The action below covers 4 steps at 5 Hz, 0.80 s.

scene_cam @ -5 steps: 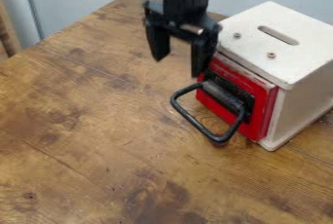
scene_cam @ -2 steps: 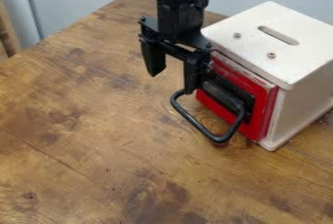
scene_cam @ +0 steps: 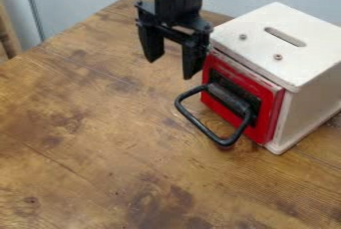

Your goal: Close the drawer

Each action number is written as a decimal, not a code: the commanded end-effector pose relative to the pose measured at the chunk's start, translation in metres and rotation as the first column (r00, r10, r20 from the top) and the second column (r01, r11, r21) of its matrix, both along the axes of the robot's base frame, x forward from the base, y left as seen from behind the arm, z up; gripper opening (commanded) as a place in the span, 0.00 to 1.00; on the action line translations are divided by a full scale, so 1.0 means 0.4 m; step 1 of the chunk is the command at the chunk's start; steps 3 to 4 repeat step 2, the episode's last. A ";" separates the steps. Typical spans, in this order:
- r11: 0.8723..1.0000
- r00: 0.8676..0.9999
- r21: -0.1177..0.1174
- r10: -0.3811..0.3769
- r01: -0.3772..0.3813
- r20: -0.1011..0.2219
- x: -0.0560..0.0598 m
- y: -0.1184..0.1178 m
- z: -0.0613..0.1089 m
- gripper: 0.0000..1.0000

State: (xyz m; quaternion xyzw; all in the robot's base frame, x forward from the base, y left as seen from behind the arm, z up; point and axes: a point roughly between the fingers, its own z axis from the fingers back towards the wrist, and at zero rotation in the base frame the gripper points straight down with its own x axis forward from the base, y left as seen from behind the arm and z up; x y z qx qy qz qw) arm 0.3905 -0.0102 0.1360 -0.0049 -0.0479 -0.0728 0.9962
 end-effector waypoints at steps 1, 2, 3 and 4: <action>0.999 0.991 -0.004 -0.040 0.041 0.131 -0.016 0.003 0.143 1.00; 1.000 0.995 -0.007 -0.016 0.016 0.094 -0.007 -0.007 0.100 1.00; 1.000 0.995 -0.007 -0.016 0.016 0.094 -0.007 -0.007 0.100 1.00; 1.000 0.995 -0.007 -0.016 0.016 0.094 -0.007 -0.007 0.100 1.00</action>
